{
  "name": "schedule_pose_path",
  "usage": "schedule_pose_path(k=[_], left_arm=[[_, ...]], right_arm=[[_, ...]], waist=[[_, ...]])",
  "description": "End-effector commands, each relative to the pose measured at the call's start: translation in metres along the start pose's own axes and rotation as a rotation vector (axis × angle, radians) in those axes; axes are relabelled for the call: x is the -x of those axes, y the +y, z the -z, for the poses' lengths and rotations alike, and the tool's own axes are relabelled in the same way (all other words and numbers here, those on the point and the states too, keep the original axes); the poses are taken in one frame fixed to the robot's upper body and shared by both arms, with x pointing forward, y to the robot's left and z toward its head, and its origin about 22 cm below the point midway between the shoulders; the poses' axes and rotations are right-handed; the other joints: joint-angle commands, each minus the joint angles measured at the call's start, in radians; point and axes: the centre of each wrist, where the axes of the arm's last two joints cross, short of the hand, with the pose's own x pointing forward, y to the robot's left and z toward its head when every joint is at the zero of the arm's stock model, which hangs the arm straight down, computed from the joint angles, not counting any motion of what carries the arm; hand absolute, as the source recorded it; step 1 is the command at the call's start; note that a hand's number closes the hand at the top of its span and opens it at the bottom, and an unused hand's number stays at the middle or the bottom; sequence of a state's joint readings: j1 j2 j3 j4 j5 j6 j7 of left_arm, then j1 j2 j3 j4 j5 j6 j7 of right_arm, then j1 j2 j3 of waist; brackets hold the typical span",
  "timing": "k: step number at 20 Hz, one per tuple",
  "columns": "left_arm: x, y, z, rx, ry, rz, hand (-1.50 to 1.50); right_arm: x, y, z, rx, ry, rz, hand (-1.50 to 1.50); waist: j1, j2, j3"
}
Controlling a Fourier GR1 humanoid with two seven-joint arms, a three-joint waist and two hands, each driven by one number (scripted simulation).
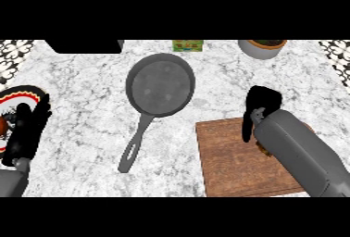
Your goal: Pick the sweet potato from the cutting board and place it in the pan
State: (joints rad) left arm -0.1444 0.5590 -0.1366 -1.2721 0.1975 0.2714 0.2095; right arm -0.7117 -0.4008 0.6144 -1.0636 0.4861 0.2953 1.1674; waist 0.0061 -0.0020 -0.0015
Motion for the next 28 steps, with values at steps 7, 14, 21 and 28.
schedule_pose_path(k=[7, 14, 21, 28], left_arm=[[0.012, 0.004, -0.006, -0.019, 0.014, 0.015, 0.00], [0.019, 0.008, -0.009, 0.000, 0.009, 0.008, 0.00], [0.001, 0.014, -0.004, 0.005, -0.005, -0.007, 0.00], [-0.009, -0.004, 0.004, -0.015, -0.008, 0.004, 0.00]], right_arm=[[0.002, 0.014, -0.003, -0.061, 0.191, -0.085, -1.50], [0.007, 0.017, 0.010, -0.058, 0.209, -0.095, -1.50], [0.011, 0.040, 0.012, -0.091, 0.220, -0.096, -1.50], [0.020, 0.047, 0.038, -0.126, 0.267, -0.115, -1.50]], waist=[[-0.014, -0.004, 0.001], [-0.004, 0.000, 0.001], [-0.006, -0.001, 0.001], [-0.002, 0.003, 0.002]])
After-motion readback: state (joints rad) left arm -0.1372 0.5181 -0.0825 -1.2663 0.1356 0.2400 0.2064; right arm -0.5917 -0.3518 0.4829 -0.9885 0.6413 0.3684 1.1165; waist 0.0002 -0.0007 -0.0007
